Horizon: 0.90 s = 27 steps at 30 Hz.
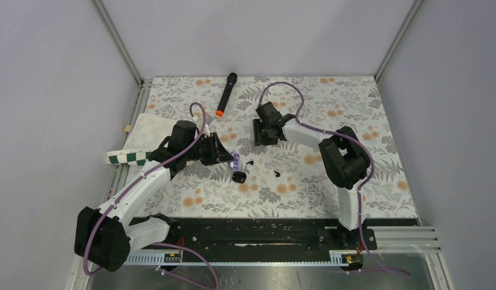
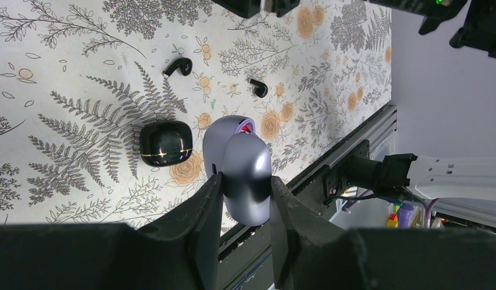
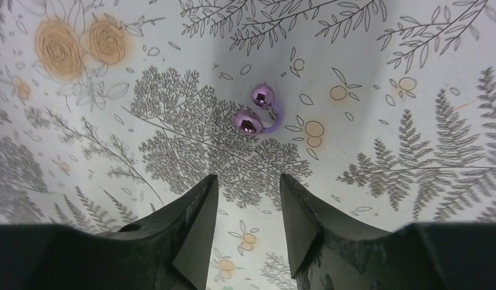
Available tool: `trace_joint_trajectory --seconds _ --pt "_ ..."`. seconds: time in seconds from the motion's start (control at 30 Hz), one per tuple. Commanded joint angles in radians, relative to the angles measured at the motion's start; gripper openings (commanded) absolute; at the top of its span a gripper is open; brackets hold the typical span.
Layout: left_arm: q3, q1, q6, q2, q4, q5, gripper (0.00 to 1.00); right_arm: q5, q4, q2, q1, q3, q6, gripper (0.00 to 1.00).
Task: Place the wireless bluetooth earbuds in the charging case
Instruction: Place the right earbud at the center of the board.
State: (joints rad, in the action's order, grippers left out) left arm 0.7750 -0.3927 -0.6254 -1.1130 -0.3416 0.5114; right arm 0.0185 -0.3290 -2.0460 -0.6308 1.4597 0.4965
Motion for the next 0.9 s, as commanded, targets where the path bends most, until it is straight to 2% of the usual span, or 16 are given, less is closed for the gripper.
trace_joint_trajectory --seconds 0.0,0.13,0.33,0.73,0.87 --pt "0.021 0.005 0.01 0.028 0.033 0.002 0.0 0.018 0.151 0.141 0.007 -0.111 -0.31 0.5" --pt "0.017 0.004 0.002 0.021 0.047 0.008 0.0 -0.062 0.296 0.209 0.006 -0.235 -0.528 0.51" --pt "0.017 0.005 0.002 0.024 0.048 0.009 0.0 -0.153 0.165 0.138 0.016 -0.125 -0.674 0.52" --pt "0.017 0.005 0.014 0.041 0.029 -0.009 0.0 -0.215 -0.059 -0.015 0.032 0.106 -0.729 0.53" --pt "0.017 0.005 0.015 0.045 0.029 -0.013 0.0 -0.198 -0.083 -0.032 0.034 0.126 -0.736 0.53"
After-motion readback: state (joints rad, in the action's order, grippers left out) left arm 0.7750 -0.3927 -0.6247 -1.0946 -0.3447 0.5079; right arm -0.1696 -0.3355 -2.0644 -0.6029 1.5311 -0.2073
